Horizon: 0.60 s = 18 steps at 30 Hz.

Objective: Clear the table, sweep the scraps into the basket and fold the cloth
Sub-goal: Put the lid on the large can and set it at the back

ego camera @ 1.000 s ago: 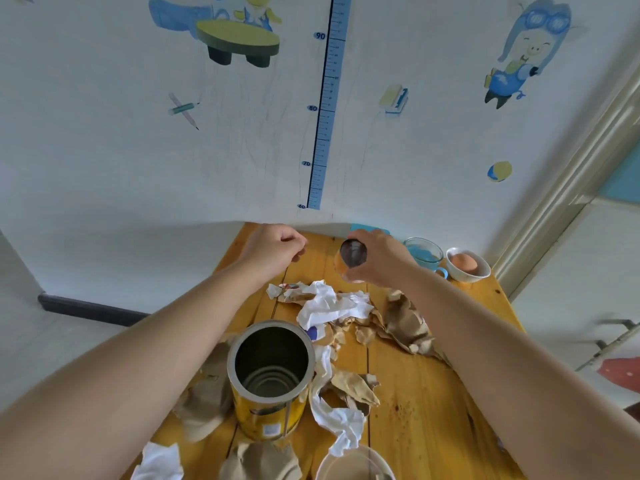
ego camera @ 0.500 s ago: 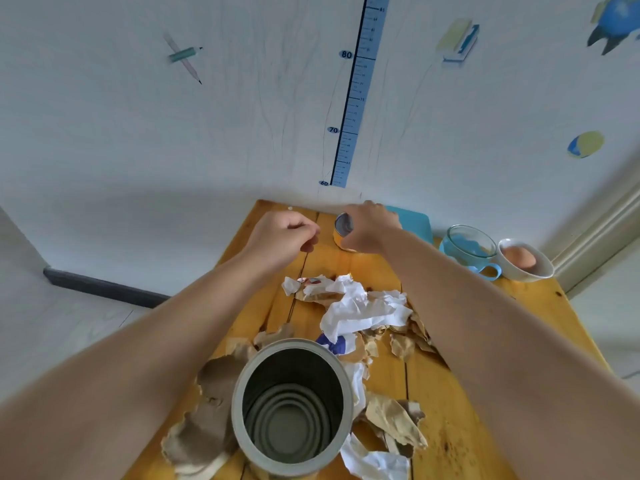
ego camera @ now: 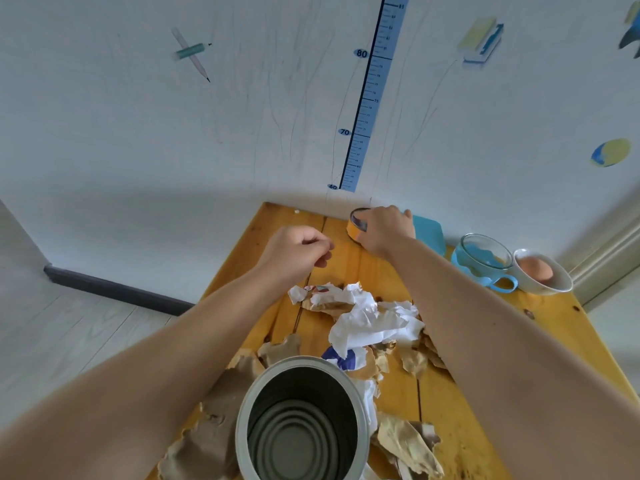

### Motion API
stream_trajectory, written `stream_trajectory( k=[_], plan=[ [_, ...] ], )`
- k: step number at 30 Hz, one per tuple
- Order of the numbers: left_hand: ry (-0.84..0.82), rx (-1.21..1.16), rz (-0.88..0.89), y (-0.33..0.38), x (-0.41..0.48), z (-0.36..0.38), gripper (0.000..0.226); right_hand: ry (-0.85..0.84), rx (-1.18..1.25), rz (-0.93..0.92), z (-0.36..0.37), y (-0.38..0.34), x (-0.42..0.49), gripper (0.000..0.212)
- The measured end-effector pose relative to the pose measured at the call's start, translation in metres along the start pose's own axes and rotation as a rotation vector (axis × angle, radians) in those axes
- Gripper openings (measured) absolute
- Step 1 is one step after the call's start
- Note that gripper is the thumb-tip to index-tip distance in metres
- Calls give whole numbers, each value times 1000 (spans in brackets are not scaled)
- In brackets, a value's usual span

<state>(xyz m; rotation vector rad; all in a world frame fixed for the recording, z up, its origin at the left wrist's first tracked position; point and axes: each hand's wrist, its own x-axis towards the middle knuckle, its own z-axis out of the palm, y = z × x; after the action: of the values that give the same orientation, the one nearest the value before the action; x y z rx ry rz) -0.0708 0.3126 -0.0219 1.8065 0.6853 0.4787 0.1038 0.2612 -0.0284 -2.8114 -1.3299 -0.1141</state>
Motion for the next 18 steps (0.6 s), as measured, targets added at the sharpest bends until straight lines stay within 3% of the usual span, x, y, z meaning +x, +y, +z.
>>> stream_trajectory(
  k=[4,8,18],
  plan=[
    [-10,13,-7,1,0,3,18,23,-5,-32,0,0,-3,22],
    [8,12,-13,6,-3,3,18,50,55,-64,-4,3,-16,36],
    [1,38,-42,41,-42,-9,16,18,130,-58,-41,3,-90,39]
  ],
)
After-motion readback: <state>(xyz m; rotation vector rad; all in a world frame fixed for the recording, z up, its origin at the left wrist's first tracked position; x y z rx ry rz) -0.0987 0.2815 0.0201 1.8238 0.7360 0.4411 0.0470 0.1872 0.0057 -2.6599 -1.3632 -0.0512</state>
